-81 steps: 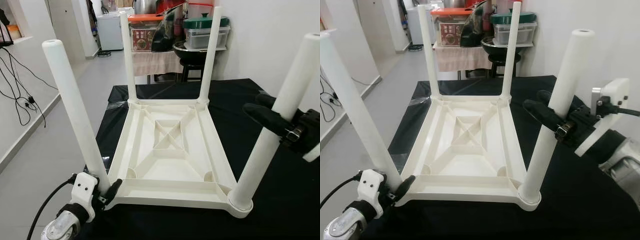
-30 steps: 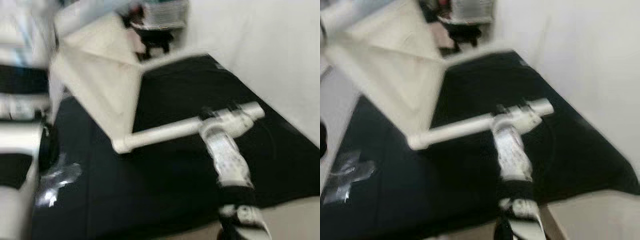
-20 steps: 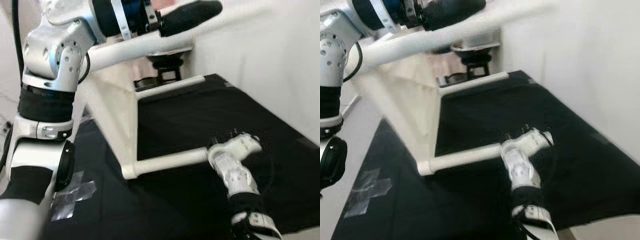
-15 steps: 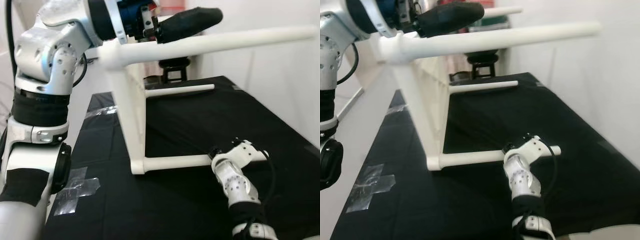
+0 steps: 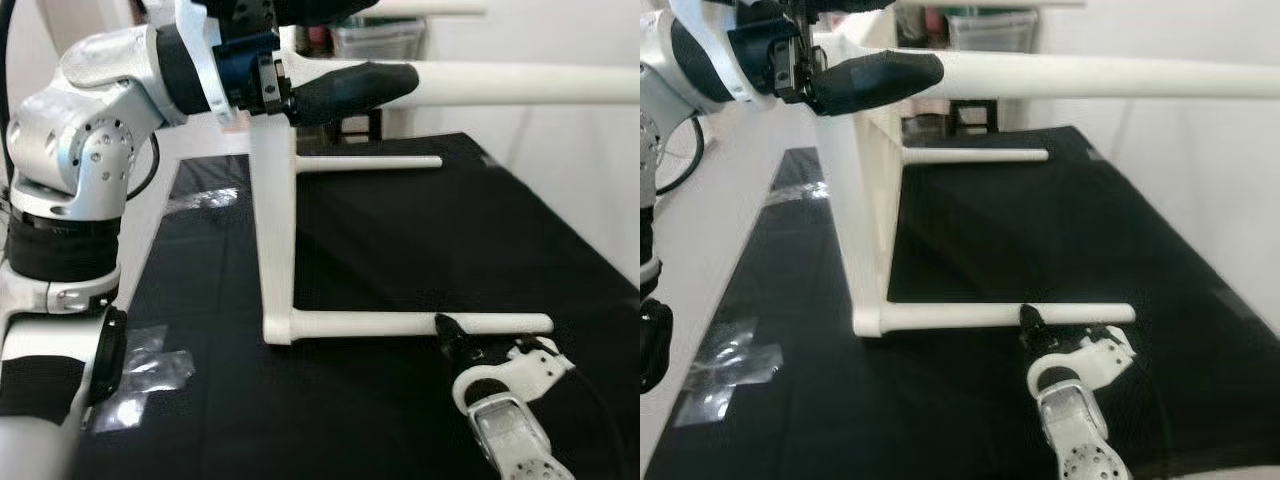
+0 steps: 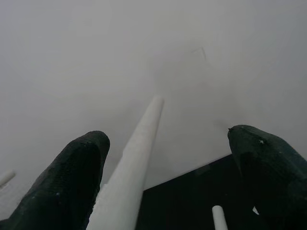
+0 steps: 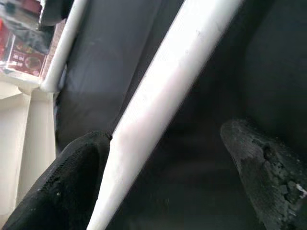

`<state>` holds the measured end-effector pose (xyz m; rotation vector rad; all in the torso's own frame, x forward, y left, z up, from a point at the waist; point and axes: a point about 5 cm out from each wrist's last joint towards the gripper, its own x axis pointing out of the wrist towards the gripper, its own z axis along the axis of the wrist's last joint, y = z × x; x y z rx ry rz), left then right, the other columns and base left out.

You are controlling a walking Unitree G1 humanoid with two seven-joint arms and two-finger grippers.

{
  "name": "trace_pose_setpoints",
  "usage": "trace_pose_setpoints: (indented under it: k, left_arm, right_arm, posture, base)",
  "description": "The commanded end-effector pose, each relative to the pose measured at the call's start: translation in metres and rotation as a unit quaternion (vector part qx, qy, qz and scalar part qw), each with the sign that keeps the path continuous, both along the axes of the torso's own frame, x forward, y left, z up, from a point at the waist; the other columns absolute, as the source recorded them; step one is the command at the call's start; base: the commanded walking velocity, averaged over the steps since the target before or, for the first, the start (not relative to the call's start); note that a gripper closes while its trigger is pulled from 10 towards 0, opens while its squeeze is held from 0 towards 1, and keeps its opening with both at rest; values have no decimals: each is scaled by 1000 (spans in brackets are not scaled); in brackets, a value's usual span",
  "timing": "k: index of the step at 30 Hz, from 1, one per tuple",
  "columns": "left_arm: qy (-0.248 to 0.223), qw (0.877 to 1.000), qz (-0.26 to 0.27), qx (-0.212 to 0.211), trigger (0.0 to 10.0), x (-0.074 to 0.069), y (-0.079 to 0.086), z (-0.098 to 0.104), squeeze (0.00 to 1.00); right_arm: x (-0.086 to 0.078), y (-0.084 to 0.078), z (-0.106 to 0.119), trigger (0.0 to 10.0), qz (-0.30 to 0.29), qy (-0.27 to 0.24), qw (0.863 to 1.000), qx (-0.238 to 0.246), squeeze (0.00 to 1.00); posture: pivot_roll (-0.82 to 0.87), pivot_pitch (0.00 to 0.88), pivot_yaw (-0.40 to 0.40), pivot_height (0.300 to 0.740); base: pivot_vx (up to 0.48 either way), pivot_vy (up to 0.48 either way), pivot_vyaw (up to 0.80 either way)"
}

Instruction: Building children table

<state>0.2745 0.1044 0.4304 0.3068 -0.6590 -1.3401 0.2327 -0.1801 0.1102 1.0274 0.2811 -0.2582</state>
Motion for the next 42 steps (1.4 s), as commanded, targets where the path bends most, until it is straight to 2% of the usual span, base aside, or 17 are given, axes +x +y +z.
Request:
trace_pose_setpoints:
  k: [1, 3, 4, 5, 7, 8, 11, 13, 15, 17, 20, 21, 26, 30, 33, 39, 42]
  left_arm:
    - [12, 999, -30, 11, 10000, -7, 2, -6, 0]
    - [22, 998, -50, 12, 10000, -12, 4, -9, 0]
    - [38, 997, -69, 8, 10000, -17, 7, -13, 0]
    - [62, 993, -98, 2, 10000, -22, 13, -18, 0]
    - [62, 993, -98, 2, 10000, -22, 13, -18, 0]
    - [97, 986, -136, -3, 10000, -26, 21, -27, 0]
    - [125, 978, -165, -13, 10000, -28, 30, -36, 0]
    - [174, 965, -193, -29, 10000, -33, 40, -61, 0]
    - [174, 965, -193, -29, 10000, -33, 40, -61, 0]
    - [229, 953, -191, -59, 10000, -38, 41, -90, 0]
    - [229, 953, -191, -59, 10000, -38, 41, -90, 0]
    - [277, 942, -163, -102, 10000, -37, 43, -114, 0]
    - [315, 930, -129, -137, 10000, -30, 46, -133, 0]
    - [408, 897, -61, -161, 10000, -27, 50, -196, 0]
    - [422, 891, -49, -162, 10000, -28, 50, -206, 0]
    - [461, 874, 69, -138, 10000, -21, 39, -246, 0]
    - [467, 870, 87, -136, 10000, -21, 36, -253, 0]
  right_arm:
    - [-6, 9, 8, 10000, 19, -25, 999, 21, 1000]
    - [-10, 6, 13, 10000, 17, -37, 999, 12, 1000]
    - [-12, 2, 20, 10000, 15, -58, 998, 3, 918]
    - [-8, 0, 29, 10000, 18, -81, 996, -20, 337]
    - [-8, 0, 29, 10000, 18, -81, 996, -20, 337]
    - [-1, -1, 37, 10000, 35, -99, 992, -70, 0]
    - [8, -1, 45, 10000, 50, -112, 985, -124, 0]
    - [27, -3, 55, 10000, 63, -129, 964, -223, 0]
    - [27, -3, 55, 10000, 63, -129, 964, -223, 0]
    - [45, -6, 62, 10000, 62, -136, 938, -314, 0]
    - [45, -6, 62, 10000, 62, -136, 938, -314, 0]
    - [56, -11, 64, 10000, 54, -127, 917, -374, 0]
    - [61, -15, 62, 10000, 47, -118, 907, -402, 0]
    - [69, -18, 57, 10000, 47, -113, 884, -450, 0]
    - [70, -17, 57, 10000, 51, -116, 883, -452, 0]
    - [76, -11, 49, 10000, 78, -129, 881, -448, 0]
    - [77, -10, 46, 10000, 83, -129, 882, -446, 0]
  posture:
    - [-112, 0, 44, 740]
    - [-117, 0, 45, 740]
    - [-133, 0, 56, 740]
    - [-138, 0, 62, 740]
    - [-138, 0, 62, 740]
    - [-136, 0, 60, 740]
    - [-137, 0, 63, 740]
    - [-120, 0, 47, 740]
    - [-120, 0, 47, 740]
    - [-108, 0, 37, 740]
    - [-108, 0, 37, 740]
    - [-98, 0, 23, 740]
    - [-96, 0, 20, 740]
    - [-97, 0, 12, 740]
    - [-97, 0, 14, 740]
    - [-96, 0, 9, 740]
    - [-96, 0, 7, 740]
  base:
    - [0, 0, 0]
    - [0, 0, 0]
    - [0, 0, 0]
    - [0, 0, 0]
    - [0, 0, 0]
    - [0, 0, 0]
    - [0, 0, 0]
    - [0, 0, 0]
    - [0, 0, 0]
    - [0, 0, 0]
    - [0, 0, 0]
    - [0, 0, 0]
    - [0, 0, 0]
    - [0, 0, 0]
    - [0, 0, 0]
    - [0, 0, 0]
    - [0, 0, 0]
